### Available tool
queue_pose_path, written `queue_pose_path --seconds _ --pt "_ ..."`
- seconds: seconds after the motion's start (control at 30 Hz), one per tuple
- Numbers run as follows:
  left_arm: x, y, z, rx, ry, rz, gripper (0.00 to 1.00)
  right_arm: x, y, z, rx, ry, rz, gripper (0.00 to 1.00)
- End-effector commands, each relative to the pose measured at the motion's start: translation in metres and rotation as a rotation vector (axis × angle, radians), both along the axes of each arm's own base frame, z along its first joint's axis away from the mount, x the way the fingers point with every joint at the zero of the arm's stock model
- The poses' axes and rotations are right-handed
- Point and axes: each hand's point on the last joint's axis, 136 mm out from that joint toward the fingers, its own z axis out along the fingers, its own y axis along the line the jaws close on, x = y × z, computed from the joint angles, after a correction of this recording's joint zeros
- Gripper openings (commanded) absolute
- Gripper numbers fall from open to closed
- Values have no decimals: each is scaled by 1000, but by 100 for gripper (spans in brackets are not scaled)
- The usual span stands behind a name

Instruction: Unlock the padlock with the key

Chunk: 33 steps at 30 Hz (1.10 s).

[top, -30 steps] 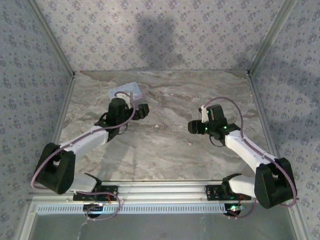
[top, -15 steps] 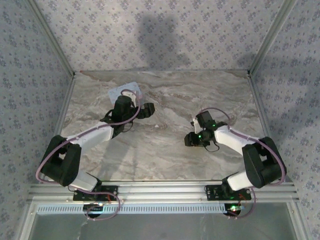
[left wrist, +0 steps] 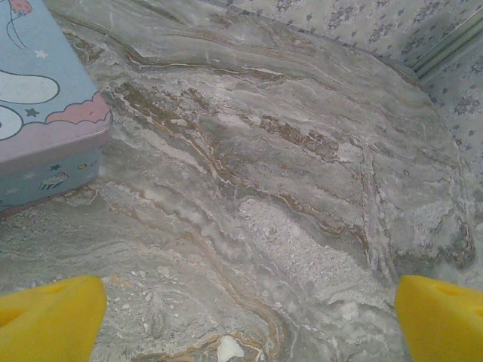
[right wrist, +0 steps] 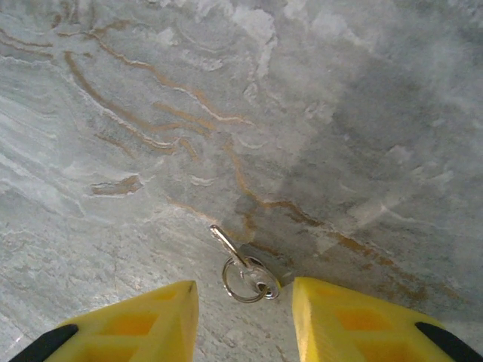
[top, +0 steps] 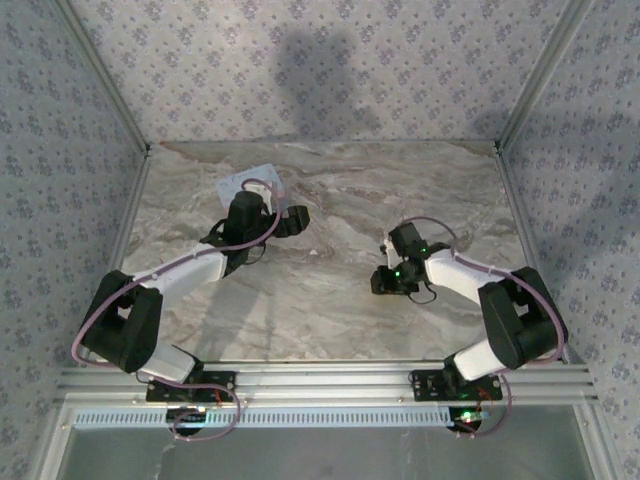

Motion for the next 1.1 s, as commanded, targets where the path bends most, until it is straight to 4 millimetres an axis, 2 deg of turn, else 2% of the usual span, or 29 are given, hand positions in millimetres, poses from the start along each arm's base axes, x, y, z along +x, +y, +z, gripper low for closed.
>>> queue_pose_path --seconds 0.0,0.2,0.43,0.57,0.83,0.97,1.07 --pt "4 -2 14 -16 -29 7 98 -1 5 -4 -2 25 -6 34" --pt "3 0 12 -6 -26 12 98 -1 7 -6 -11 27 -7 27" --pt "1 3 11 9 -29 20 98 -2 7 -4 -10 20 -10 7" --pt "1 7 13 9 -33 28 98 -1 9 2 18 -7 -14 0" --pt "-1 8 22 -45 -23 22 98 6 13 20 147 -51 -75 0" --pt "-5 1 28 -98 4 -6 98 11 16 32 208 -73 -103 0" --pt "-10 -12 33 -183 46 -59 97 17 14 46 174 -150 -73 0"
